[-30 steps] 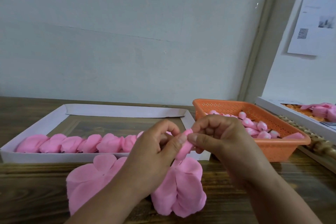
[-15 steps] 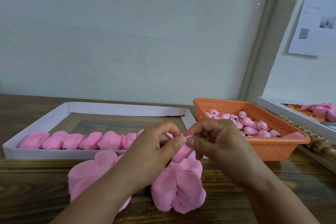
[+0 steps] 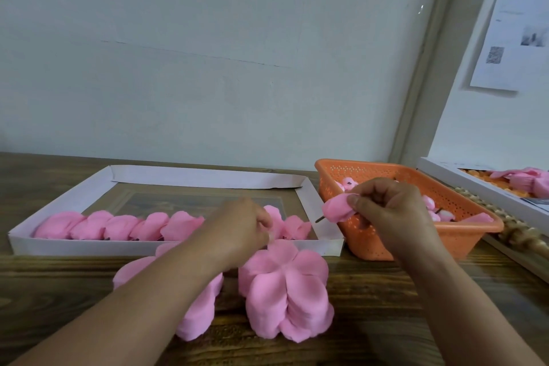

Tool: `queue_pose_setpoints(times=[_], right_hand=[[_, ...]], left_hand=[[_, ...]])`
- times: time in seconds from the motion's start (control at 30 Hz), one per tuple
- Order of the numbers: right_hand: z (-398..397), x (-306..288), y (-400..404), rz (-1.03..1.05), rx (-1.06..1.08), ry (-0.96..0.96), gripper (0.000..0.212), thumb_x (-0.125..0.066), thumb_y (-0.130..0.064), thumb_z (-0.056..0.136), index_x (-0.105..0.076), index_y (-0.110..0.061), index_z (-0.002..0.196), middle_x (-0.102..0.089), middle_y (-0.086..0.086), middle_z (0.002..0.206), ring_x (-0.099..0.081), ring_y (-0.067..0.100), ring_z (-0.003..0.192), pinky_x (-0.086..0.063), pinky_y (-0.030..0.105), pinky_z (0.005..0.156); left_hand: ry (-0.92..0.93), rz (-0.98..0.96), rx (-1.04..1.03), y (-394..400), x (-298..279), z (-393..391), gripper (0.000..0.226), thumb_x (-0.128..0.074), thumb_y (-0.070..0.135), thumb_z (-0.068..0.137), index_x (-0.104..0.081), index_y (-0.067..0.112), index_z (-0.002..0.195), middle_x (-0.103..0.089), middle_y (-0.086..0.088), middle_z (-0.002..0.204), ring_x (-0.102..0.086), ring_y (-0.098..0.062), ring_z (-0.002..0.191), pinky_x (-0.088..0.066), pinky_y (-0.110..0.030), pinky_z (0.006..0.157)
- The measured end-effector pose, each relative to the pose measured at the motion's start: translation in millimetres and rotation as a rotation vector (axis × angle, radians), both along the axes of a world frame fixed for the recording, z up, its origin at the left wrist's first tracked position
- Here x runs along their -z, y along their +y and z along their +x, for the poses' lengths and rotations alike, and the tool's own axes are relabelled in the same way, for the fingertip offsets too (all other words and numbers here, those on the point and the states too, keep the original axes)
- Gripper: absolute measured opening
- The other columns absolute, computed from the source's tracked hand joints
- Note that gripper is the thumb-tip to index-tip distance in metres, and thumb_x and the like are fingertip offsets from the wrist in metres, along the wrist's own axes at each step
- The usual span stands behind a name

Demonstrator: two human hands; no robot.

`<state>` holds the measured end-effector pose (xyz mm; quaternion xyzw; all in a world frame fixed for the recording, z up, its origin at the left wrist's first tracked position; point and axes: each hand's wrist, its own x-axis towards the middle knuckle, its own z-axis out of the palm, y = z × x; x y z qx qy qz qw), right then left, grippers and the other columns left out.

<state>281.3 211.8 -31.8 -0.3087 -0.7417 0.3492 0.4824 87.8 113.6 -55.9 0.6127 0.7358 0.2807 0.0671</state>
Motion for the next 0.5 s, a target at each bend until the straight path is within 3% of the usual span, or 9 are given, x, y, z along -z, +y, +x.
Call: queue_pose_setpoints(times=[0.1,0.13,0.2,0.27,0.3,0.37,0.43,0.5], right_hand=[[-1,2,1,0.012,0.007,-0.021,0.019,-0.063,0.007,0.082,-0.066,-0.007,0.070,-0.058,0.015,0.056,-0.046,0.010,0.042,-0.039,0.017,0.042],[-1,3,1,0.015,0.007,-0.024,0.019,-0.063,0.007,0.082,-0.066,-0.008,0.070,-0.058,0.016,0.056,-0.047,0.010,0.043,-0.040,0.017,0.043],[-1,4,2,0.019,0.006,-0.025,0.019,-0.063,0.006,0.082,-0.066,-0.008,0.070,-0.059,0.016,0.057,-0.047,0.010,0.043,-0.040,0.017,0.043],[0,4,3,0.015,-0.001,-0.018,0.019,-0.063,0.006,0.082,-0.066,-0.008,0.071,-0.059,0.015,0.056,-0.047,0.010,0.042,-0.040,0.018,0.042],[1,4,4,0.013,-0.004,-0.013,0.018,-0.063,0.006,0.082,-0.066,-0.008,0.071,-0.059,0.014,0.055,-0.047,0.010,0.042,-0.040,0.018,0.042],[0,5,4,0.008,-0.007,0.000,0.017,-0.063,0.007,0.082,-0.066,-0.007,0.071,-0.058,0.013,0.054,-0.047,0.011,0.043,-0.040,0.018,0.043],[0,5,5,0.006,-0.006,0.009,0.016,-0.063,0.007,0.082,-0.066,-0.006,0.072,-0.058,0.013,0.054,-0.047,0.011,0.043,-0.040,0.019,0.043],[1,6,5,0.005,-0.004,0.013,0.015,-0.063,0.006,0.082,-0.067,-0.005,0.073,-0.058,0.011,0.054,-0.047,0.010,0.042,-0.040,0.019,0.043]], left_hand=[[0.107,-0.040,0.090,7,6,7,0.026,-0.059,0.012,0.086,-0.051,0.023,0.064,-0.046,0.007,0.061,-0.038,-0.006,0.057,-0.030,-0.018,0.052],[0.129,-0.049,0.117,10,8,9,0.025,-0.058,0.011,0.086,-0.051,0.021,0.065,-0.043,0.007,0.062,-0.039,-0.005,0.058,-0.031,-0.020,0.054],[0.189,-0.080,0.140,16,12,10,0.011,-0.056,0.013,0.087,-0.067,0.015,0.085,-0.055,0.007,0.081,-0.053,-0.012,0.078,-0.042,-0.027,0.070],[0.215,-0.102,0.106,21,15,10,0.024,-0.056,0.016,0.087,-0.071,0.021,0.105,-0.059,0.007,0.102,-0.056,-0.017,0.097,-0.045,-0.029,0.083],[0.222,-0.083,0.096,22,17,8,0.022,-0.057,0.016,0.087,-0.071,0.023,0.103,-0.060,0.008,0.102,-0.056,-0.017,0.098,-0.045,-0.029,0.083],[0.236,-0.045,0.094,23,19,8,0.014,-0.059,0.013,0.085,-0.067,0.024,0.083,-0.055,0.012,0.084,-0.053,-0.016,0.087,-0.042,-0.026,0.076],[0.242,-0.033,0.083,25,21,7,0.023,-0.059,0.009,0.081,-0.055,0.027,0.068,-0.044,0.012,0.068,-0.047,-0.016,0.077,-0.035,-0.025,0.068],[0.232,-0.019,0.077,26,24,8,0.020,-0.059,0.008,0.081,-0.052,0.024,0.069,-0.043,0.011,0.069,-0.047,-0.018,0.077,-0.031,-0.025,0.066]])
